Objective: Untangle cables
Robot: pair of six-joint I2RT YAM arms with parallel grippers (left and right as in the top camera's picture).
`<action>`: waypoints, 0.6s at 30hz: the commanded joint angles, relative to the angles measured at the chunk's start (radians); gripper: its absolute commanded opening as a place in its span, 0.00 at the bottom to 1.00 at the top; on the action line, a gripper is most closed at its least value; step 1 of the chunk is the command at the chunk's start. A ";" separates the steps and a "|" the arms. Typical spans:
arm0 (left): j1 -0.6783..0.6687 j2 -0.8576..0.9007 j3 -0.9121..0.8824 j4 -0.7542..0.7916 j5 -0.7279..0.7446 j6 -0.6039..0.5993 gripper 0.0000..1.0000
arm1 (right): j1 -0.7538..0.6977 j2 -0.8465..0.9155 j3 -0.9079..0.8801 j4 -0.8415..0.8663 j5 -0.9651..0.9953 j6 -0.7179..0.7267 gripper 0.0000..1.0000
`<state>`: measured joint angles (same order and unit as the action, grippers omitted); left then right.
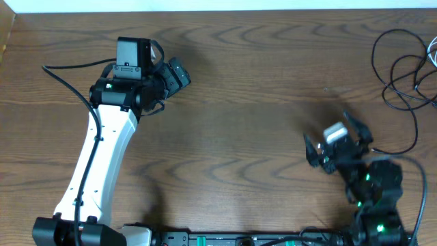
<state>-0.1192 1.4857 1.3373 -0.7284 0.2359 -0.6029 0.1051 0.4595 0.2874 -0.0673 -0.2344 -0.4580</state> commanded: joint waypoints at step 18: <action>0.003 0.009 0.004 0.000 -0.006 -0.001 0.95 | -0.007 -0.426 -0.282 0.007 0.050 0.161 0.99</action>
<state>-0.1192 1.4857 1.3373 -0.7288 0.2367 -0.6029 0.1028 0.0879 0.0116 -0.0582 -0.2329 -0.3965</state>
